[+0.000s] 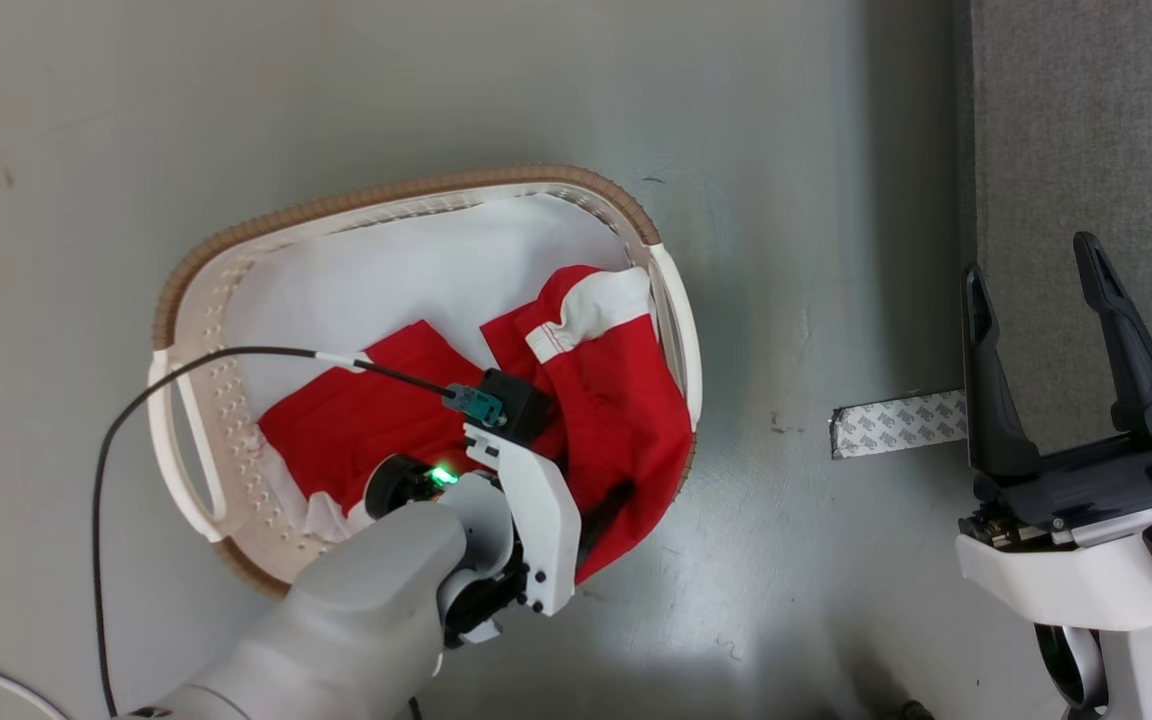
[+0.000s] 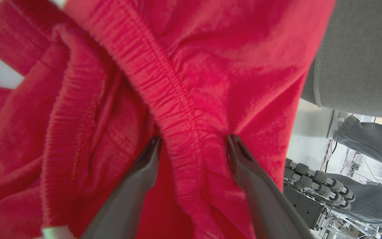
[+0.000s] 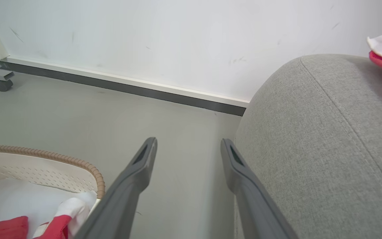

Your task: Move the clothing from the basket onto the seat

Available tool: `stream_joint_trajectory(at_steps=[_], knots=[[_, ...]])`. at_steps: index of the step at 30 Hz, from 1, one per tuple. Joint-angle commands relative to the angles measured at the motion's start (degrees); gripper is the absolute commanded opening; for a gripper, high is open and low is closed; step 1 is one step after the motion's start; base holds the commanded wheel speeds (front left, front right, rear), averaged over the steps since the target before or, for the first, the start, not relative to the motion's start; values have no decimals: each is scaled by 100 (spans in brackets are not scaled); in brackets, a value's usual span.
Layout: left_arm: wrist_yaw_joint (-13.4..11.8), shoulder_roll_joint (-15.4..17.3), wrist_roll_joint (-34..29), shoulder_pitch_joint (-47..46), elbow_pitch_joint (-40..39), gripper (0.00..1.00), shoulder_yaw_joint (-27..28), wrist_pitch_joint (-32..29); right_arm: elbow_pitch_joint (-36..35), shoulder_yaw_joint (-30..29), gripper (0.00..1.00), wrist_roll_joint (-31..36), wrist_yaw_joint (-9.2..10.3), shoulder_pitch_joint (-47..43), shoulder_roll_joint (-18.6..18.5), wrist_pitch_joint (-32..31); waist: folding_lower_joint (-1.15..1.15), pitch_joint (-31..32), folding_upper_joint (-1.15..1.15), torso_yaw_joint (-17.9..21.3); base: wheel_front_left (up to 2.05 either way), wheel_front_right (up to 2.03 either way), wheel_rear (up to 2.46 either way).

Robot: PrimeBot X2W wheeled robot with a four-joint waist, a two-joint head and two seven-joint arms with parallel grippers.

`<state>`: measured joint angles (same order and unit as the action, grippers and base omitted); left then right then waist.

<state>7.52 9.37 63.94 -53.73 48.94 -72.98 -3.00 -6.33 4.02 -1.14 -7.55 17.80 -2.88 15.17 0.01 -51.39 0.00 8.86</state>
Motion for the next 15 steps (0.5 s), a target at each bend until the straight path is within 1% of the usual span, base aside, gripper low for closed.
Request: stream_joint_trajectory(at_steps=[1,3,4,5,6,9,15], knots=[[-6,8,-89,-35,17,100,-14,-21,-32,-2,100,47,13,-42,-1,-4,-1,-6,0,5,0,0,0],[-6,0,-80,3,18,100,-25,-57,-43,-3,100,52,13,-41,-1,-4,-1,-20,0,14,0,0,0],[-6,3,-63,9,11,55,-29,-61,-52,-11,100,56,13,-39,-1,-4,-1,-27,0,15,0,0,0],[-6,7,-53,5,-5,21,-33,-66,-62,-21,100,59,13,-38,0,-4,-1,-36,0,15,0,0,0],[-6,11,-59,-4,-30,0,-36,-74,-69,-34,100,61,13,-41,0,-4,-1,-42,0,14,0,0,0],[-6,29,-92,13,-137,0,-42,-50,-75,-75,100,86,13,-58,-1,-4,-1,-29,0,2,0,0,0],[-6,47,130,56,-268,0,-42,323,14,-112,100,58,13,-104,0,-4,-1,222,0,-102,0,0,0]])
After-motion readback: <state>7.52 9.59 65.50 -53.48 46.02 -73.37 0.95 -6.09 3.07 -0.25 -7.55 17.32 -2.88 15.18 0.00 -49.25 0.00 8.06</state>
